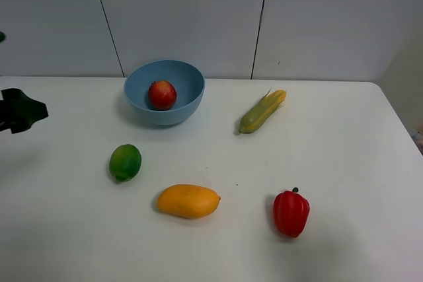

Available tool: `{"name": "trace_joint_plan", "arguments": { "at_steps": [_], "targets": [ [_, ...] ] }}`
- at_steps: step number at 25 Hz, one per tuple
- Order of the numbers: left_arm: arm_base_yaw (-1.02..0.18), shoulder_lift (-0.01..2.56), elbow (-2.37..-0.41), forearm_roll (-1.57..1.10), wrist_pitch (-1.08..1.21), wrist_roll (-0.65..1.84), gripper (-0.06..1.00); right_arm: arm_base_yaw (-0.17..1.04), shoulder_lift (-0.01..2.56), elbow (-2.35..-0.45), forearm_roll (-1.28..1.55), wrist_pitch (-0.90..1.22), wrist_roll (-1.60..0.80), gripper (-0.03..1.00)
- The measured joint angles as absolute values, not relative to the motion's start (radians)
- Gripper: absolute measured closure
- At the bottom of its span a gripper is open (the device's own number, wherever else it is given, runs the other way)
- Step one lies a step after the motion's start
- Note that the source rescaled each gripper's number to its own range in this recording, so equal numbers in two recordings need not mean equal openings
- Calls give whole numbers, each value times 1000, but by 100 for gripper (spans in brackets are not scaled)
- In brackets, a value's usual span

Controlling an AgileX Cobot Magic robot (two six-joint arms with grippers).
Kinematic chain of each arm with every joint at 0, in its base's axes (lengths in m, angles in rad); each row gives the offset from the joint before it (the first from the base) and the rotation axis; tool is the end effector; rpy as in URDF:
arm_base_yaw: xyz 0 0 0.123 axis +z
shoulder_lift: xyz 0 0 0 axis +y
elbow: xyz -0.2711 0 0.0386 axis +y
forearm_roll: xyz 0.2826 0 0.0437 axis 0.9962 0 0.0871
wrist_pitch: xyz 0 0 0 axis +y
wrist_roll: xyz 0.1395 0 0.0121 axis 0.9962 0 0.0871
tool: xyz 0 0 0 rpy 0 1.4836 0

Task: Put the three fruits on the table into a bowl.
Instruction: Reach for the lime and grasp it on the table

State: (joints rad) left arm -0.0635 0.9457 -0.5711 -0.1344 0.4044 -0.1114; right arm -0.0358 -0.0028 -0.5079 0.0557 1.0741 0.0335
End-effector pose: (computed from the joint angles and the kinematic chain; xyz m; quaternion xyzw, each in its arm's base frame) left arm 0.2586 -0.0239 0.2138 -0.0662 0.9016 -0.0871 0.4185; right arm 0.0785 0.0041 0.2730 0.0282 0.8531 0.0272 0.5202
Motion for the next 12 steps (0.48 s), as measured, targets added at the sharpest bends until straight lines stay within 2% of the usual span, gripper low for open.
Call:
{"name": "trace_joint_plan", "arguments": {
  "at_steps": [5, 9, 12],
  "targets": [
    [-267, 1184, -593, -135, 292, -93, 12, -36, -3, -508, 56, 1074, 33, 8],
    [-345, 1293, -604, -134, 217, -93, 12, -36, -3, -508, 56, 1074, 34, 8],
    [-356, 1321, -604, -110, 203, -92, 10, -36, -3, -508, 56, 1074, 34, 8]
  ]
}}
